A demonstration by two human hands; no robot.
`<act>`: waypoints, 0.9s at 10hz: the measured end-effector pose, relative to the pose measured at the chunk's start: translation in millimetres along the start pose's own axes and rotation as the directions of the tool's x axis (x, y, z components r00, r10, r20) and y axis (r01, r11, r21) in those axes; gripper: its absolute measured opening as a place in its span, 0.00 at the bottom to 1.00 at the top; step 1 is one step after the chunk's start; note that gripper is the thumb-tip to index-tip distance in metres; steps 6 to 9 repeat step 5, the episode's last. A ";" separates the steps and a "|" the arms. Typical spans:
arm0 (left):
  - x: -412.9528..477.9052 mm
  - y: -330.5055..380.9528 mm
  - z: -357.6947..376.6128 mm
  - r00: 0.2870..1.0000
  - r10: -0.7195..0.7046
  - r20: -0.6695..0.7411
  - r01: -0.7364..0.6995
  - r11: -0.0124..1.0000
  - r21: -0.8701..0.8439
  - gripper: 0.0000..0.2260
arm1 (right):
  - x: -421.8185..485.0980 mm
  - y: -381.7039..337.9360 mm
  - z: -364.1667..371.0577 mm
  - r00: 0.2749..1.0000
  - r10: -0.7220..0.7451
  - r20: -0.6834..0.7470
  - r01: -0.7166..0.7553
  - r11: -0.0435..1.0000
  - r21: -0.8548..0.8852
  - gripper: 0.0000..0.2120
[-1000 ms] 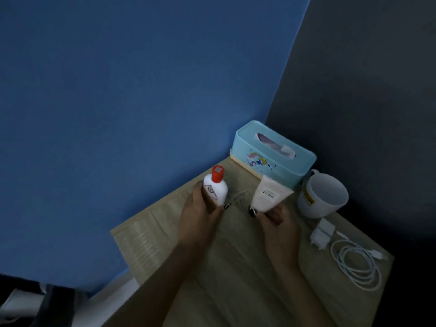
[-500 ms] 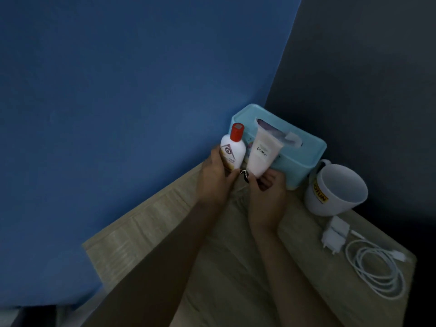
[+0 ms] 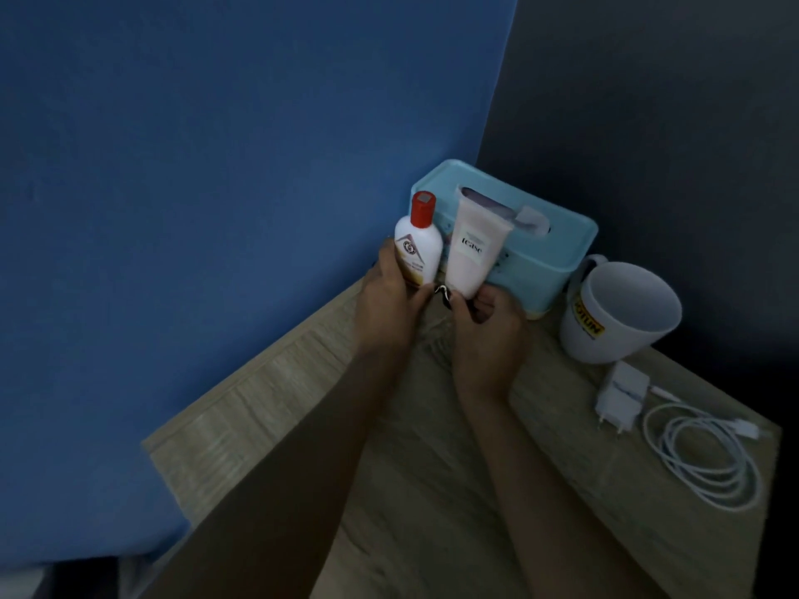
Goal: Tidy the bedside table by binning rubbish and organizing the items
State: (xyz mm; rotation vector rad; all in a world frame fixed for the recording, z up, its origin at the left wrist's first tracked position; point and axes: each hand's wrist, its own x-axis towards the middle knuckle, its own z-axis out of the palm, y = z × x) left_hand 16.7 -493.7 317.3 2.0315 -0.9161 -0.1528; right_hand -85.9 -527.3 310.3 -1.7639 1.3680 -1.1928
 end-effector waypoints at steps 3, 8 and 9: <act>-0.2 -7.4 5.0 1.000 0.024 -0.018 -0.024 1.000 -0.002 0.36 | -1.4 -4.1 -1.2 0.999 -0.031 -0.004 0.031 0.999 -0.024 0.16; -2.3 -3.9 2.8 0.998 -0.045 -0.037 0.040 0.992 -0.119 0.40 | -5.4 -19.1 -12.3 0.991 -0.003 -0.137 0.009 0.999 0.044 0.18; -2.3 -3.9 2.8 0.998 -0.045 -0.037 0.040 0.992 -0.119 0.40 | -5.4 -19.1 -12.3 0.991 -0.003 -0.137 0.009 0.999 0.044 0.18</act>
